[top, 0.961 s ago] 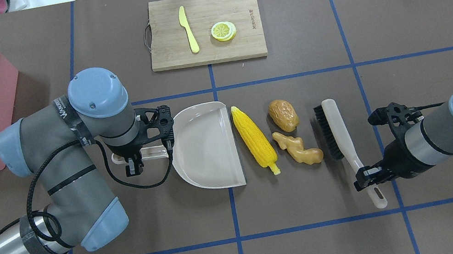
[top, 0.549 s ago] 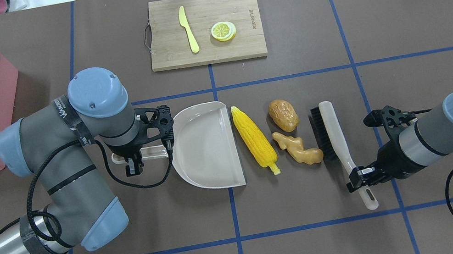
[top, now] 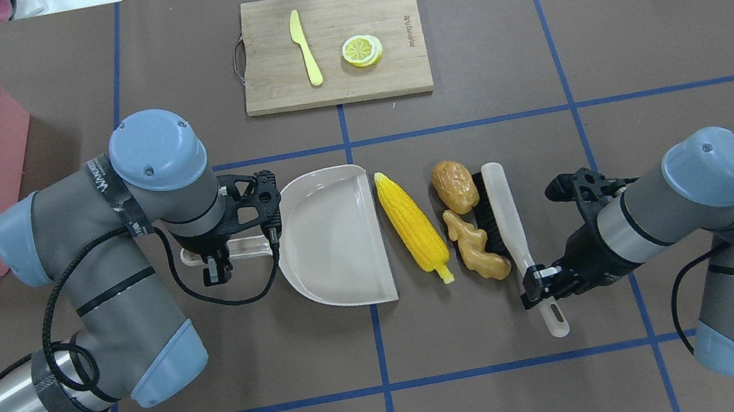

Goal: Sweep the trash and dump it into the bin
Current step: 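Sweep the corn, potato and ginger into the dustpan with the right gripper's brush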

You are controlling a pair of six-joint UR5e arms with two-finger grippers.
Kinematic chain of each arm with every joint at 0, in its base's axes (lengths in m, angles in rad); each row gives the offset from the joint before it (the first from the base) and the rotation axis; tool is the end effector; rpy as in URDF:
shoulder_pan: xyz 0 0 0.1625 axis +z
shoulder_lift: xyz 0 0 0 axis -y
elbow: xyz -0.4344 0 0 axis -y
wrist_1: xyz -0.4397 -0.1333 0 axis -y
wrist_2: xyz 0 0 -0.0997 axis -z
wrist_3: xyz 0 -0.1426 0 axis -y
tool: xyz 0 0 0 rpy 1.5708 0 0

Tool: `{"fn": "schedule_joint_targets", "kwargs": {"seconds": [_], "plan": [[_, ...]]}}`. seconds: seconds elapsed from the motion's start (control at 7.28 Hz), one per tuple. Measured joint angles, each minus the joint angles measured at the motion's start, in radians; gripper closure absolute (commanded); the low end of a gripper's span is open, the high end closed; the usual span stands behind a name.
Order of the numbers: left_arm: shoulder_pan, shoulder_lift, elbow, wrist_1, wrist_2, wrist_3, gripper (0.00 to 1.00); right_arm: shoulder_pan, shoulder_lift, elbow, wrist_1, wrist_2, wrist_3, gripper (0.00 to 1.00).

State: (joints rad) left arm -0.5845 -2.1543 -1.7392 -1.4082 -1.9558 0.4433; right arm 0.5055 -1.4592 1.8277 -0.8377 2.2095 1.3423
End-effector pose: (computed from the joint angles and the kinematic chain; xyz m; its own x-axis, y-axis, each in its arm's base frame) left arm 0.5538 -0.4620 0.2792 0.0073 0.9990 -0.0436 -0.7710 0.0334 0.6360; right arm -0.5066 -0.3356 0.3987 0.3680 -0.0042 0.9298 0.1641 0.9846 -0.0605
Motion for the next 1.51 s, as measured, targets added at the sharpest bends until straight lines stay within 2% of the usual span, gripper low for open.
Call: {"fn": "schedule_joint_targets", "kwargs": {"seconds": [0.69,1.51], "plan": [[0.0,0.0,0.0,0.0,0.0,0.0,1.0,-0.034,0.18,-0.057,-0.104,-0.022,0.074,1.0],[0.0,0.0,0.0,0.0,0.0,0.001,1.0,-0.149,0.391,-0.057,-0.322,-0.154,0.153,1.0]]}}
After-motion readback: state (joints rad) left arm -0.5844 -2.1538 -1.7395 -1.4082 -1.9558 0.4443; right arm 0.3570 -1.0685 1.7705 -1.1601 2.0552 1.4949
